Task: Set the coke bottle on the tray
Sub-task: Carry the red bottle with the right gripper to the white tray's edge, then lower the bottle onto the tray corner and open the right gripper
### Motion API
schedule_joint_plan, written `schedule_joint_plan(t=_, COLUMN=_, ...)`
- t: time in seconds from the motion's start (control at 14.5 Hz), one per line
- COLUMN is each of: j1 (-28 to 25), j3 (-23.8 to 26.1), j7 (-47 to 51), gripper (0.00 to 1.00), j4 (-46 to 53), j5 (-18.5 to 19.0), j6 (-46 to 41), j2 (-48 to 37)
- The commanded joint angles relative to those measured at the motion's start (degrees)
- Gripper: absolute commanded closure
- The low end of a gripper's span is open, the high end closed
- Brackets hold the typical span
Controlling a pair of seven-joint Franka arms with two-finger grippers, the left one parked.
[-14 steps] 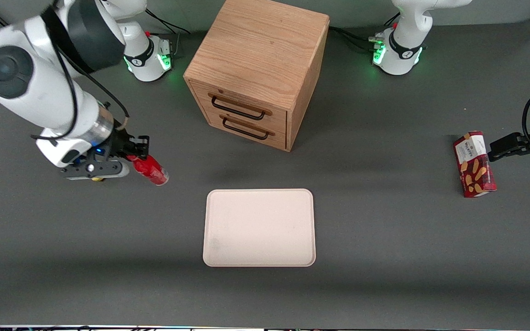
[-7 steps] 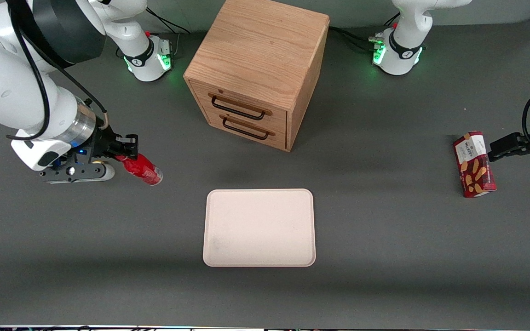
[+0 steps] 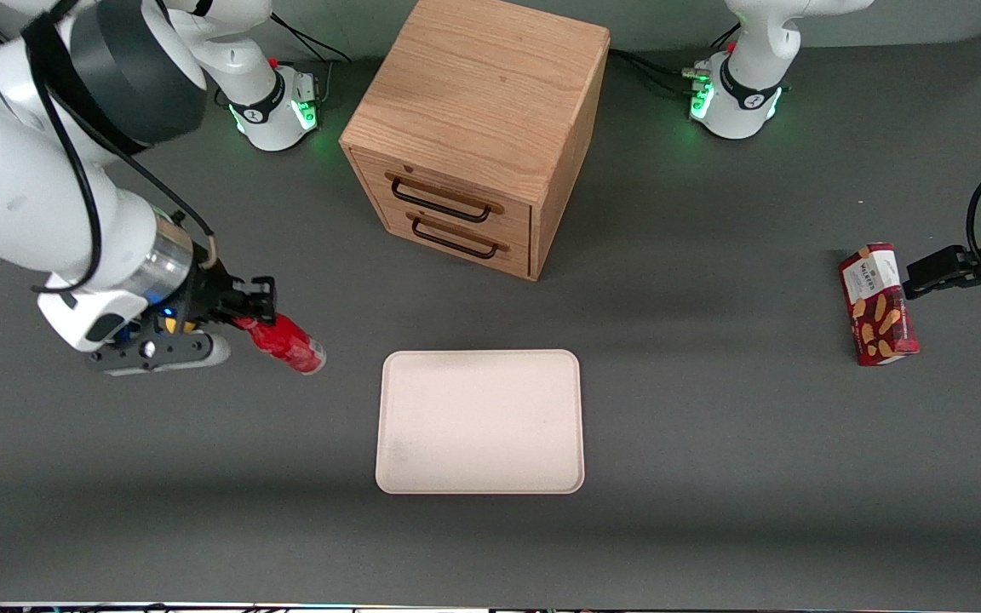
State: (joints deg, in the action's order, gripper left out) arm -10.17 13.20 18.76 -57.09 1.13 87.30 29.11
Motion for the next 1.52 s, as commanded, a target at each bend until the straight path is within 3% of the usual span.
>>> schedule_joint_plan(t=0.0, j1=-0.5, j3=0.9, j7=-0.7, gripper=1.0, j4=4.8, j5=0.5, j6=6.3, j2=6.2)
schedule_joint_plan(t=0.21, j1=-1.7, j3=1.3, j7=-0.7, gripper=1.0, j4=4.8, j5=1.6, j6=14.1, j2=11.0)
schedule_joint_plan(t=0.41, j1=-3.1, j3=3.3, j7=-0.9, gripper=1.0, j4=4.7, j5=7.5, j6=21.4, j2=15.3)
schedule_joint_plan(t=0.76, j1=-4.2, j3=3.4, j7=-3.6, gripper=1.0, j4=4.5, j5=11.7, j6=29.5, j2=21.6)
schedule_joint_plan(t=1.1, j1=-4.6, j3=3.3, j7=-3.8, gripper=1.0, j4=3.7, j5=13.6, j6=30.9, j2=24.4)
schedule_joint_plan(t=1.24, j1=-4.5, j3=3.4, j7=-3.7, gripper=1.0, j4=2.5, j5=16.1, j6=30.4, j2=24.3)
schedule_joint_plan(t=1.45, j1=-4.3, j3=3.4, j7=-3.6, gripper=1.0, j4=0.7, j5=16.3, j6=29.6, j2=23.4)
